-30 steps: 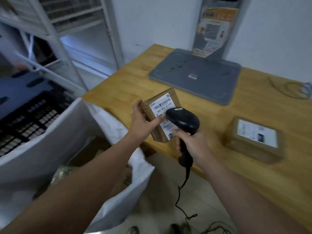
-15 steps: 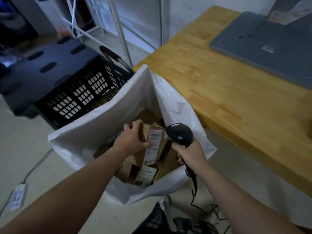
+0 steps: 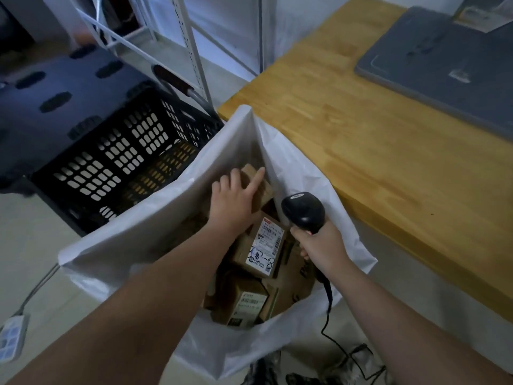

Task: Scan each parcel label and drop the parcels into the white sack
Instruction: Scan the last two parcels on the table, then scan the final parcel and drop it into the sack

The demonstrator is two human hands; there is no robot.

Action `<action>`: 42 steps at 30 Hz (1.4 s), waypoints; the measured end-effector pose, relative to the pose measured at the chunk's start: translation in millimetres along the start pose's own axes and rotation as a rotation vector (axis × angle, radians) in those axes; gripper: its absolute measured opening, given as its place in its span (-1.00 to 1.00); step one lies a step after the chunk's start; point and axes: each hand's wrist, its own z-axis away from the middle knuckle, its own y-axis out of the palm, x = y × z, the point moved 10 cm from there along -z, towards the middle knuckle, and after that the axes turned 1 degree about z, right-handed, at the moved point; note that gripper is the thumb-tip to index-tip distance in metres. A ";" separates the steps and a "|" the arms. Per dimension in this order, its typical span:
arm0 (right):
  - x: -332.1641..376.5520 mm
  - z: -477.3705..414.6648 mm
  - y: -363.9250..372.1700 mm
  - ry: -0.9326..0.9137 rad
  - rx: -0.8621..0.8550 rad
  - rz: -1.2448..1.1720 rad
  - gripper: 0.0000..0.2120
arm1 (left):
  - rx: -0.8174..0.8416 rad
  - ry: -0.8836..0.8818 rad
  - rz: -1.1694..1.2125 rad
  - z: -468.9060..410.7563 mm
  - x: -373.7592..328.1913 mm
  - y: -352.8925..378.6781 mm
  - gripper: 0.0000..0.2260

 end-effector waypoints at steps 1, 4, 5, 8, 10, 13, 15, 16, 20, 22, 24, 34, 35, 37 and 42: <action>0.0 -5.4 0.8 -0.010 -0.006 0.010 -0.79 | 0.049 0.014 -0.040 -5.9 -4.5 14.4 -0.17; -4.9 -15.5 0.8 -0.031 -0.018 0.043 -0.77 | 0.242 -0.092 -0.037 -17.3 3.2 63.3 -0.29; -7.4 -17.1 -0.2 -0.034 -0.020 0.052 -0.76 | 0.263 -0.110 -0.038 -18.2 4.2 70.0 -0.33; -13.4 -14.3 -8.3 -0.023 -0.035 0.065 -0.73 | 0.245 -0.076 0.026 -15.9 -5.5 63.5 -0.38; -18.0 -9.0 -18.4 -0.002 -0.058 0.033 -0.66 | 0.209 -0.036 0.102 -11.4 -17.9 44.6 -0.40; -21.5 3.3 -40.2 -0.007 -0.090 -0.026 -0.75 | 0.143 0.035 0.167 -3.3 -43.0 12.1 -0.46; -22.8 15.1 -61.9 -0.013 -0.120 -0.050 -0.79 | 0.112 0.110 0.187 1.8 -68.1 -8.6 -0.50; -24.7 22.2 -75.1 -0.002 -0.142 -0.061 -0.77 | 0.096 0.149 0.196 3.7 -82.6 -19.6 -0.50; -37.4 48.0 -139.5 0.041 -0.258 -0.114 -0.67 | 0.054 0.291 0.207 7.1 -151.7 -59.6 -0.49; -46.1 57.5 -178.4 0.037 -0.326 -0.090 -0.69 | 0.038 0.350 0.209 7.2 -190.7 -77.0 -0.50; -54.2 66.3 -218.3 0.042 -0.376 -0.088 -0.73 | 0.012 0.402 0.211 5.5 -230.0 -94.0 -0.51; -97.3 88.4 -431.3 0.062 -0.604 -0.056 -0.85 | 0.157 0.514 0.421 -25.6 -431.9 -128.4 -0.47; -103.3 87.2 -453.0 0.070 -0.633 -0.032 -0.84 | 0.214 0.476 0.466 -32.3 -447.2 -123.9 -0.46; -119.4 82.7 -494.8 0.100 -0.687 0.002 -0.81 | 0.322 0.390 0.557 -43.7 -474.0 -113.0 -0.43; -161.8 68.9 -550.8 0.234 -0.620 -0.102 -0.81 | 0.605 0.167 0.837 -50.6 -531.5 -79.0 -0.31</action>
